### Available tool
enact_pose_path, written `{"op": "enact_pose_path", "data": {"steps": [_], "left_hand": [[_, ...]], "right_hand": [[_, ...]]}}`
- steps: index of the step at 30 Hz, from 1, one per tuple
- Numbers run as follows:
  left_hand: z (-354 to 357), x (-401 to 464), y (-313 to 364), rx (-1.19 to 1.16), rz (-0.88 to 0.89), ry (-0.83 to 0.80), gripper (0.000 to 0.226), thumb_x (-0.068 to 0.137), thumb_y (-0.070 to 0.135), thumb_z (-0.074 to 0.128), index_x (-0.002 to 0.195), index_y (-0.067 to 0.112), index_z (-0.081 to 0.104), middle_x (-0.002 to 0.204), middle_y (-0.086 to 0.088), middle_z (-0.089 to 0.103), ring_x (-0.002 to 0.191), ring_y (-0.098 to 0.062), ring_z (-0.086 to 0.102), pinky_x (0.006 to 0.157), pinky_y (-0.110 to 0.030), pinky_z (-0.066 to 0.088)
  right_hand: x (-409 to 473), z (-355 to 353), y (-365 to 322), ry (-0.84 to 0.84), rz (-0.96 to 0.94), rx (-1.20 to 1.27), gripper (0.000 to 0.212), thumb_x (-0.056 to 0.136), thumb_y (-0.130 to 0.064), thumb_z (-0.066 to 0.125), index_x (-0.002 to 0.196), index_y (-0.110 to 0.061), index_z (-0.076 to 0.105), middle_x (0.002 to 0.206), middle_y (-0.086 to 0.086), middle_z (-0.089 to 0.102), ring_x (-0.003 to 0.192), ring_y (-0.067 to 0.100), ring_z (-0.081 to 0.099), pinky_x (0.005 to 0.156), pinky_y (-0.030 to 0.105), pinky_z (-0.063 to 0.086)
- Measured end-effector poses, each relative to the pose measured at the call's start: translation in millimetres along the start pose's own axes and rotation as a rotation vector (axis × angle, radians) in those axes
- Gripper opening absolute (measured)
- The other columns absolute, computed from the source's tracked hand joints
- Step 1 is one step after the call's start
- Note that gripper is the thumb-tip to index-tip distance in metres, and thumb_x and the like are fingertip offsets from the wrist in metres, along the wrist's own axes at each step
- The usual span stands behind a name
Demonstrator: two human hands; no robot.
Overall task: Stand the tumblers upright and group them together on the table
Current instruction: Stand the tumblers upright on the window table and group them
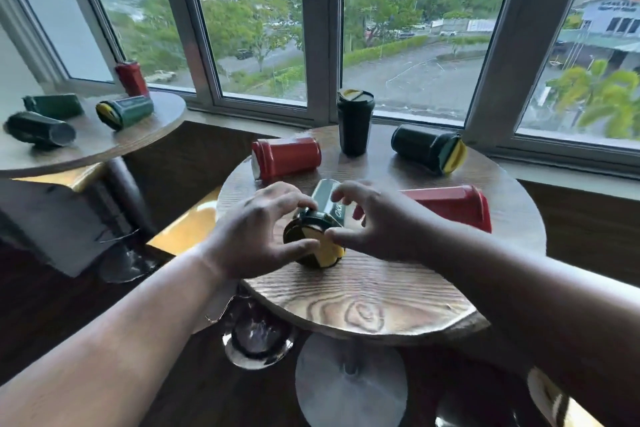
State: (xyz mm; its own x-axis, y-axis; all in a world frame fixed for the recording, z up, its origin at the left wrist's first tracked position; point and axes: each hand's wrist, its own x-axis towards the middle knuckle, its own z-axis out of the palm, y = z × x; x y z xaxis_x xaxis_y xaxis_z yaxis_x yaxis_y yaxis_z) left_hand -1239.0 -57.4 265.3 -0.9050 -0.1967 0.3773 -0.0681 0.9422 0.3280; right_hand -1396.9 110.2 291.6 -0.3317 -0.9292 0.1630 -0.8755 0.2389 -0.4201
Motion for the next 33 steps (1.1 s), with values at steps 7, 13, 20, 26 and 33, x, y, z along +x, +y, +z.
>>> {"op": "enact_pose_path", "data": {"steps": [7,13,20,26,33], "left_hand": [[10,18,-42,-0.16,0.143,-0.026,0.064,0.077,0.063,0.074,0.13,0.029,0.06,0.138,0.01,0.056,0.126,-0.006,0.054,0.104,-0.038,0.047],[11,44,-65,-0.274,0.306,-0.003,0.058,0.075,0.057,0.079,0.121,0.023,0.067,0.121,0.009,0.064,0.111,-0.003,0.061,0.091,-0.026,0.052],[-8,101,-70,-0.366,0.247,-0.146,0.037,0.082,0.065,0.065,0.104,0.037,0.07,0.092,0.019,0.069,0.084,0.001,0.065,0.07,-0.021,0.053],[-12,141,-65,-0.579,0.123,-0.271,0.059,0.085,0.065,0.048,0.086,0.01,0.07,0.073,-0.011,0.068,0.066,-0.029,0.059,0.06,-0.043,0.046],[-5,143,-65,-0.781,-0.009,-0.329,0.048,0.096,0.03,0.059,0.051,0.016,0.057,0.052,-0.002,0.043,0.05,-0.018,0.041,0.046,-0.028,0.029]], "right_hand": [[11,18,-4,0.002,0.031,0.087,0.076,0.061,-0.07,0.067,0.128,-0.035,0.054,0.123,-0.013,0.052,0.103,0.004,0.056,0.094,0.026,0.051],[18,18,-13,0.071,0.165,0.157,0.056,0.068,-0.046,0.077,0.12,-0.033,0.063,0.115,-0.017,0.058,0.103,0.001,0.061,0.091,0.021,0.054],[41,-3,-13,0.16,0.403,0.357,0.036,0.072,-0.04,0.069,0.107,-0.034,0.067,0.096,-0.008,0.072,0.087,0.007,0.07,0.08,0.033,0.061],[70,-17,-13,0.225,0.504,0.281,0.038,0.08,-0.045,0.051,0.094,-0.015,0.067,0.08,-0.005,0.065,0.072,0.008,0.059,0.066,0.03,0.047],[82,-8,-17,0.216,0.508,0.249,0.032,0.093,-0.032,0.055,0.084,-0.004,0.066,0.067,-0.006,0.056,0.063,0.008,0.051,0.062,0.031,0.041]]}}
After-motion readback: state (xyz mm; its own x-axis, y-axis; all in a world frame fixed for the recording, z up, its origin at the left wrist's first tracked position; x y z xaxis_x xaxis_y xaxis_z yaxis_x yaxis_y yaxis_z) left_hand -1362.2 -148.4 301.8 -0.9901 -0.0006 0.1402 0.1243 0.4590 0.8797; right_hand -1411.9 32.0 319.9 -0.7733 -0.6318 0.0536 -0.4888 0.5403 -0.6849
